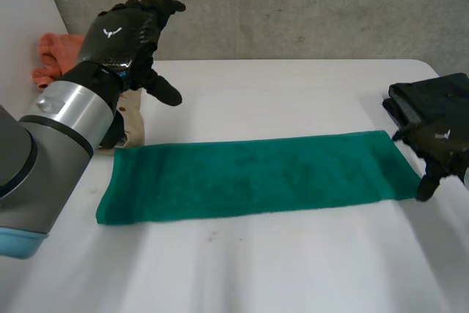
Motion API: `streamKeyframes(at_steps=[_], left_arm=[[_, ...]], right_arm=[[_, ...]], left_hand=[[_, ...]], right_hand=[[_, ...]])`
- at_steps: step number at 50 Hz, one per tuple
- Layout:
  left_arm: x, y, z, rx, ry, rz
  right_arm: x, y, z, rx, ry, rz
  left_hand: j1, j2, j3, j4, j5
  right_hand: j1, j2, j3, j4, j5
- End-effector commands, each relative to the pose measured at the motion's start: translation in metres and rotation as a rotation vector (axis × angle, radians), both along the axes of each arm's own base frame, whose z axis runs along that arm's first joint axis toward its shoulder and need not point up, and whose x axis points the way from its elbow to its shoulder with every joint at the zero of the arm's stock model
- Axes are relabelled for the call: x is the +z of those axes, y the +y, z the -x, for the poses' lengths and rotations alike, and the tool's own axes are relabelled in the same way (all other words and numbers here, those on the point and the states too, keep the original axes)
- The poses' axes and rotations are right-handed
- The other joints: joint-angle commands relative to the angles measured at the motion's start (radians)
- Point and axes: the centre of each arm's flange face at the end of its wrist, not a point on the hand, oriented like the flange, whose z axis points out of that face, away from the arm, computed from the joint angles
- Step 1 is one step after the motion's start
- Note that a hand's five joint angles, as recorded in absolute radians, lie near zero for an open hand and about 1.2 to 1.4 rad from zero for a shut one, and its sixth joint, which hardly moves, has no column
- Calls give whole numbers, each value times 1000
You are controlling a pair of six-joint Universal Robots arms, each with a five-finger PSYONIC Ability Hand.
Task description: Fold the laundry.
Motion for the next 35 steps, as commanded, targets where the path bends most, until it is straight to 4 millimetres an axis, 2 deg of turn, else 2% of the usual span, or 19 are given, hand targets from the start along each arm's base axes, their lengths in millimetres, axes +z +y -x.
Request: streamKeyframes(at_steps=[1, 6, 11, 16, 18, 23, 28, 35], left_arm=[[-5, -1, 2, -3, -7, -13], [-11, -1, 3, -6, -17, -28], [-22, 1, 8, -21, -53, -51], [-43, 13, 19, -62, -164, -68], [-46, 16, 20, -65, -197, -59], [-52, 24, 24, -81, -267, -28], [-53, 25, 25, -82, -271, -25], [-53, 27, 26, -89, -271, -26]], right_arm=[[-45, -11, 15, 60, -23, -69], [-55, -16, 15, 79, -30, -65], [-61, -20, 14, 85, -29, -54], [-64, -24, 14, 87, -20, -31], [-65, -25, 14, 88, -20, -30], [-64, -28, 14, 89, -19, -18], [-68, -30, 15, 90, -18, -23], [-71, -31, 15, 90, -17, -29]], left_hand=[[-33, -33, -37, -29, -46], [-30, -29, -33, -26, -43], [-9, -8, -13, -5, -22], [-21, -20, -24, -17, -34], [-24, -23, -27, -20, -37], [-27, -26, -30, -23, -40], [-30, -29, -33, -26, -43], [-30, -29, -33, -26, -43]], right_hand=[[251, 193, 190, 199, 180], [383, 325, 322, 331, 312], [415, 358, 354, 364, 344], [512, 455, 451, 460, 441], [649, 592, 588, 598, 578], [811, 754, 751, 760, 740], [812, 754, 751, 760, 740], [650, 593, 590, 599, 579]])
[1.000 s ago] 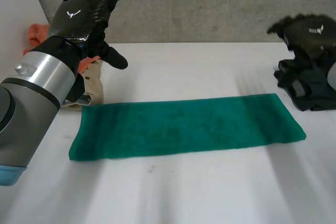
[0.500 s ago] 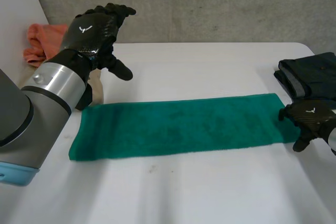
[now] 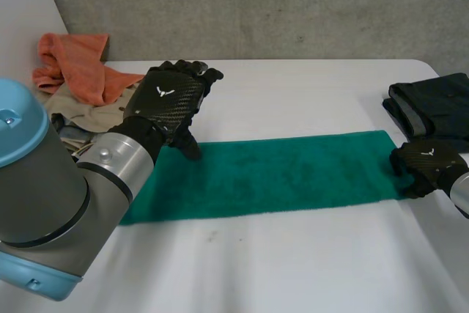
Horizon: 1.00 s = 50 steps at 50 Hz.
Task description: Fold the laundry.
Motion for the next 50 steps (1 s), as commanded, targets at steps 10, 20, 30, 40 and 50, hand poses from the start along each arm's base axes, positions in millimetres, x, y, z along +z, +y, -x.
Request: streamKeyframes(at_steps=[10, 20, 30, 40, 50], left_arm=[[-10, -1, 2, -4, -10, -26], [-10, -1, 2, -4, -9, -27], [-11, -1, 2, -4, -10, -30], [-11, -1, 2, -4, -10, -30], [-9, 0, 1, -1, -10, -28]], right_arm=[[-3, -1, 1, -2, 2, -7], [-7, -3, 1, -4, 6, -4], [-11, -11, 3, -16, 14, 1], [9, -16, 34, -92, 18, 32], [29, -28, 133, -265, 287, 123]], left_hand=[[-30, -29, -33, -26, -43], [-30, -29, -33, -26, -43], [-30, -29, -33, -26, -43], [-30, -29, -33, -26, -43], [-30, -29, -33, -26, -43]], right_hand=[[-19, -142, -146, -146, -133], [93, -30, -35, -34, -22], [661, 538, 534, 534, 547], [661, 538, 534, 534, 547], [661, 538, 534, 534, 547]])
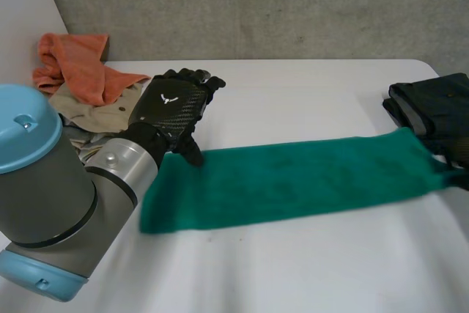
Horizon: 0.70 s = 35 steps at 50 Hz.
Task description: Fold the laundry.
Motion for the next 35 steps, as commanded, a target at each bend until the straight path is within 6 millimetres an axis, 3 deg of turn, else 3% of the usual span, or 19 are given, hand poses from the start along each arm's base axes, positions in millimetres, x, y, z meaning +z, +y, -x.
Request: streamKeyframes(at_steps=[1, 5, 8, 9, 10, 12, 13, 16, 17, 20, 21, 23, 24, 28, 32, 35], left_arm=[[1, 1, -1, 1, 0, 0], [3, 0, -2, 4, 1, 2], [5, -1, -3, 9, 6, 8], [6, -1, -3, 10, 5, 11], [7, -1, -3, 12, 7, 13], [10, -1, -4, 13, 12, 21], [12, -1, -4, 13, 14, 27], [18, 0, -6, 16, 25, 43], [19, 0, -7, 19, 26, 45], [25, -1, -11, 32, 35, 59], [26, -1, -13, 38, 36, 60], [26, -2, -18, 55, 35, 61], [25, -3, -20, 62, 35, 61], [25, -5, -27, 96, 35, 59], [19, -5, -29, 110, 24, 46], [17, -4, -30, 110, 21, 39]], right_arm=[[16, -4, 69, -108, 228, 46], [30, -5, 73, -125, 271, 59], [44, -5, 37, -43, 252, 103], [48, -4, 24, -13, 243, 120], [59, -2, -2, 41, 213, 156], [67, 1, -28, 95, 180, 186], [76, 6, -54, 155, 151, 219], [87, 21, -102, 278, 115, 269], [91, 34, -132, 362, 90, 290], [96, 58, -178, 495, 58, 325], [96, 77, -204, 580, 42, 335], [93, 97, -227, 666, 27, 336], [83, 118, -248, 757, 15, 317], [56, 166, -287, 957, -12, 251], [31, 189, -302, 1031, -13, 177], [16, 194, -304, 1043, -9, 128]], left_hand=[[-29, -29, -33, -26, -43], [-29, -29, -33, -26, -43], [-29, -29, -33, -26, -43], [-29, -29, -33, -26, -43], [-29, -29, -33, -26, -43], [-29, -29, -33, -26, -43], [-29, -29, -33, -26, -43], [-32, -32, -36, -29, -45], [-32, -32, -36, -29, -45], [-32, -32, -36, -29, -45], [-32, -32, -36, -29, -45], [-32, -32, -36, -29, -45], [-32, -32, -36, -29, -45], [-32, -32, -36, -29, -45], [-32, -32, -36, -29, -45], [-32, -32, -36, -29, -45]], right_hand=[[444, 224, 216, 210, 254], [444, 224, 216, 210, 254], [444, 224, 216, 210, 254], [444, 224, 216, 210, 254], [444, 224, 216, 210, 254], [444, 224, 216, 210, 254], [444, 224, 216, 210, 254], [444, 224, 216, 210, 254], [444, 224, 216, 210, 254], [444, 224, 216, 210, 254], [444, 224, 216, 210, 254], [444, 224, 216, 210, 254], [444, 224, 216, 210, 254], [444, 224, 216, 210, 254], [444, 224, 216, 210, 254], [444, 224, 216, 210, 254]])
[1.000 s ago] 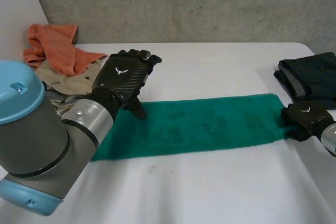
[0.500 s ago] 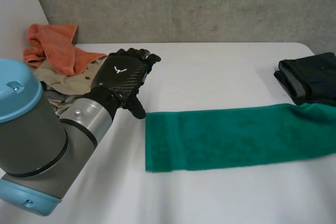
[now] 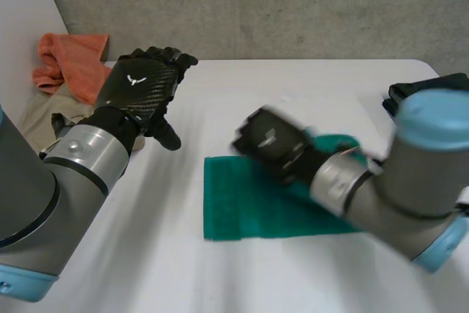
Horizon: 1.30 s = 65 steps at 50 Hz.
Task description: Fold the laundry.
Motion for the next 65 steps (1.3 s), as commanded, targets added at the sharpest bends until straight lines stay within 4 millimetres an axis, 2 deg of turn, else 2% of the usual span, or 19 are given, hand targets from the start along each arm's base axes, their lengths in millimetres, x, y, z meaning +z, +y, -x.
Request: streamKeyframes(at_steps=[1, 5, 7, 8, 9, 10, 13, 17, 18, 21, 26, 32, 37, 40, 44, 49, 52, 57, 65], left_arm=[[-8, 0, -4, 19, -12, -21], [-12, -1, -4, 19, -18, -33], [-15, -1, -2, 14, -22, -39], [-15, -2, -2, 13, -22, -39], [-16, -2, -1, 11, -22, -40], [-16, -3, 2, 7, -19, -37], [-21, -4, 6, -4, -19, -39], [-29, 1, 22, -55, -19, -35], [-36, 7, 32, -88, -28, -42], [-48, 17, 46, -139, -44, -61], [-81, 36, 76, -234, -99, -115], [-112, 40, 95, -273, -146, -165], [-129, 28, 108, -267, -174, -168], [-137, 22, 110, -239, -205, -167], [-143, 8, 106, -116, -260, -138], [-143, -20, 79, 107, -337, -110], [-149, -16, 71, 117, -368, -126], [-135, -6, 64, 114, -364, -115], [-124, 3, 75, 81, -330, -82]], right_arm=[[-49, 35, -21, 112, 81, -126], [-46, 40, -18, 107, 67, -161], [-39, 37, -16, 84, 44, -178], [-35, 33, -14, 63, 28, -191], [-24, 19, -6, -2, -16, -220], [-18, 10, 0, -43, -43, -236], [-3, -18, 25, -196, -147, -329], [10, -27, 44, -295, -244, -416], [10, -27, 47, -310, -251, -427], [2, -28, 63, -379, -232, -454], [-11, -36, 85, -477, -165, -437], [-25, -36, 97, -545, -57, -382], [-31, -33, 99, -555, -21, -373], [-39, -34, 99, -558, -7, -391], [-47, -35, 100, -558, 9, -401], [-54, -34, 100, -550, 49, -387], [-58, -33, 102, -553, 81, -369], [-60, -36, 106, -570, 103, -343], [-61, -37, 108, -578, 102, -338]], left_hand=[[-32, -32, -36, -29, -45], [-32, -32, -36, -29, -45], [-32, -32, -36, -29, -45], [-32, -32, -36, -29, -45], [-32, -32, -36, -29, -45], [-32, -32, -36, -29, -45], [-32, -32, -36, -29, -45], [-30, -29, -33, -26, -43], [-24, -23, -27, -20, -37], [-27, -26, -30, -23, -40], [-18, -17, -21, -14, -31], [-15, -14, -18, -11, -28], [-3, -3, -7, 1, -16], [-3, -3, -7, 1, -16], [32, 32, 28, 36, 19], [38, 39, 34, 42, 25], [35, 36, 31, 39, 22], [32, 33, 29, 36, 19], [6, 6, 2, 10, -7]], right_hand=[[288, 94, 87, 82, 107], [-398, -592, -600, -604, -579], [-520, -714, -721, -726, -701], [-593, -787, -795, -799, -774], [-783, -977, -984, -989, -964], [-807, -1000, -1008, -1013, -988], [-807, -1000, -1008, -1013, -988], [-807, -1000, -1008, -1013, -988], [-807, -1000, -1008, -1013, -988], [-807, -1000, -1008, -1013, -988], [-807, -1000, -1008, -1013, -988], [-720, -914, -922, -926, -901], [-588, -782, -790, -794, -769], [-497, -691, -699, -703, -678], [-398, -591, -599, -604, -579], [-289, -482, -490, -495, -470], [-250, -444, -452, -456, -431], [-227, -421, -428, -433, -408], [-218, -412, -420, -424, -399]])
